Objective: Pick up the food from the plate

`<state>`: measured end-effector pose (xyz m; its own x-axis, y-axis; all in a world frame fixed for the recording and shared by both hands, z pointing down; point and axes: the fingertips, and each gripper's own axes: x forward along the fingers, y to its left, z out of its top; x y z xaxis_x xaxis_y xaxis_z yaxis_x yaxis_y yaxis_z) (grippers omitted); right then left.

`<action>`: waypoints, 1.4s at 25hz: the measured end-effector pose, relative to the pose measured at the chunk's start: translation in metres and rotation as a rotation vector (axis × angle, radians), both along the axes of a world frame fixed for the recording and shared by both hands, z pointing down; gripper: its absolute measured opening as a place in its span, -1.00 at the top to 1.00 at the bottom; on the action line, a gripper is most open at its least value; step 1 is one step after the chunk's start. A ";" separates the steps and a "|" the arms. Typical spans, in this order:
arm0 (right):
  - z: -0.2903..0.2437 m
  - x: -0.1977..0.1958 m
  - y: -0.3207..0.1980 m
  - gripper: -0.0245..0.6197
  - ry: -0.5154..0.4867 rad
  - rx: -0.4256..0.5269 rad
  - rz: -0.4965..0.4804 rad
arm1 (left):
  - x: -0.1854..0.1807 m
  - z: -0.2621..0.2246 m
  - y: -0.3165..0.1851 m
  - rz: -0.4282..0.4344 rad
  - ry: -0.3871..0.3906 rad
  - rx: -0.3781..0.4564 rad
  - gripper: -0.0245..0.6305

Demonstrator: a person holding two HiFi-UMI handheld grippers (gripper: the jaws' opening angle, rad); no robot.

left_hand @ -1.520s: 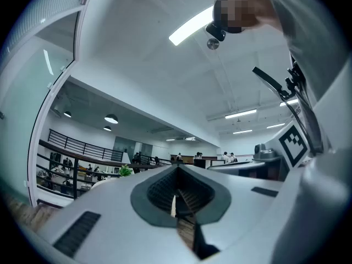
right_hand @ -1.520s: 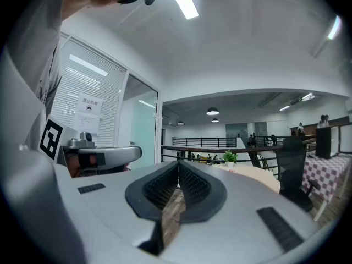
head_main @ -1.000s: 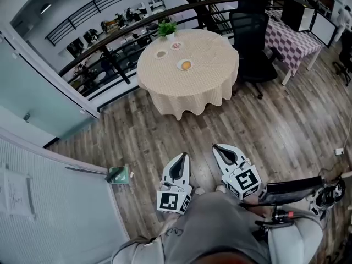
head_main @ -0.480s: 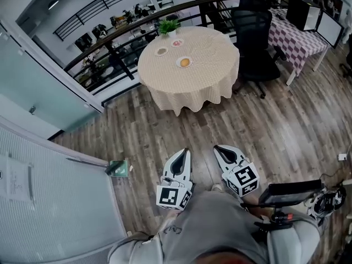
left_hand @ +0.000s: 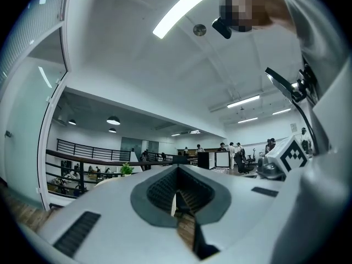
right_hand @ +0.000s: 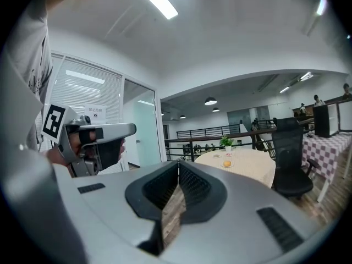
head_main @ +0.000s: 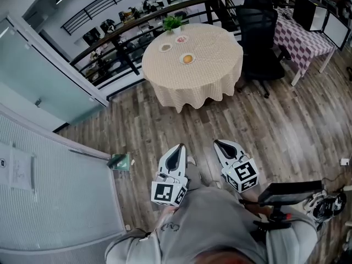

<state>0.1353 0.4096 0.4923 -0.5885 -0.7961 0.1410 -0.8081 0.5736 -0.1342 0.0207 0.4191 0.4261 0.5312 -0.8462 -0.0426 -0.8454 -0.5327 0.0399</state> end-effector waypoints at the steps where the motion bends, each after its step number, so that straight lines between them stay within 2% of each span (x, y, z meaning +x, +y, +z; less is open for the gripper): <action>1: 0.000 0.001 0.000 0.88 -0.002 0.002 0.000 | 0.001 0.000 0.000 -0.001 -0.002 -0.002 0.89; 11: 0.016 0.024 -0.009 0.88 -0.006 -0.031 0.045 | 0.027 0.008 -0.016 0.055 0.001 0.013 0.89; 18: 0.025 0.032 -0.042 0.88 0.006 -0.037 0.083 | 0.023 0.020 -0.047 0.060 0.009 0.005 0.89; 26: 0.037 0.014 -0.098 0.88 0.025 -0.068 0.096 | 0.008 0.032 -0.112 0.078 0.034 -0.012 0.89; 35: 0.018 -0.015 -0.171 0.88 0.066 -0.049 0.115 | -0.007 0.020 -0.203 0.138 0.065 0.006 0.89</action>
